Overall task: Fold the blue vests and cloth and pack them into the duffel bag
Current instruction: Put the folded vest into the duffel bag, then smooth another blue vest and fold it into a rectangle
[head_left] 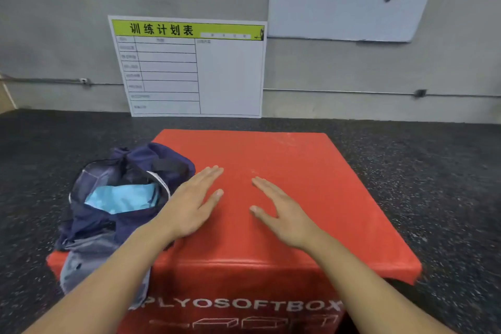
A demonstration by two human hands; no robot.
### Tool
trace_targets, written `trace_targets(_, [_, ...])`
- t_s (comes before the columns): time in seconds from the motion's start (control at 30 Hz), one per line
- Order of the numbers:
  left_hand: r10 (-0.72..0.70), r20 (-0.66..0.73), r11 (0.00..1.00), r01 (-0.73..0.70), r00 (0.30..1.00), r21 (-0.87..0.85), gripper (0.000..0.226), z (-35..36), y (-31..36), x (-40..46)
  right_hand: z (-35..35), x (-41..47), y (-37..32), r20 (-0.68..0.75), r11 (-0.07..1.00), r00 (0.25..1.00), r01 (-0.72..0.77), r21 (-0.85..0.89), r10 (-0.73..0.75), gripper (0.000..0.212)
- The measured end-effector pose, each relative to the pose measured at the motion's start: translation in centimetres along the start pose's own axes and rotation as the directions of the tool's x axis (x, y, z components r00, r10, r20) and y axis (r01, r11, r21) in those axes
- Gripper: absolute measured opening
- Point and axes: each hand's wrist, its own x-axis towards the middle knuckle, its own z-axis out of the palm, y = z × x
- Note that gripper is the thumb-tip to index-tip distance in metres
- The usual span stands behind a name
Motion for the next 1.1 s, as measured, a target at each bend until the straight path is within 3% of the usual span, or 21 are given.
trace_targets(0.23, [0.2,0.064,0.977,-0.195,0.978,-0.081,0.076,6.0,12.8,3.2,-7.9,-10.9,4.8,-0.181,0.991,0.975,-0.135,-0.026,0.128,0.063])
trace_targets(0.5, [0.338,0.18,0.934,-0.305,0.924,-0.188,0.078,14.0,23.8,3.3,-11.8,-23.4,9.5,-0.258,0.935,0.901,-0.355,0.021,0.348,0.062])
trace_targets(0.73, [0.38,0.379,0.919,-0.299,0.844,-0.257,0.08,22.7,29.4,-0.6,-9.5,-35.9,14.2,-0.215,0.812,0.785,-0.576,0.094,0.581,0.058])
trace_targets(0.93, [0.368,0.535,0.93,-0.29,0.76,-0.227,0.088,28.0,31.1,-3.9,-3.7,-46.4,18.6,-0.093,0.622,0.615,-0.773,0.124,0.783,0.063])
trace_targets(1.1, [0.323,0.64,0.946,-0.238,0.697,-0.218,0.066,32.4,32.3,-5.6,0.6,-51.0,20.8,0.007,0.525,0.53,-0.841,0.131,0.848,0.075])
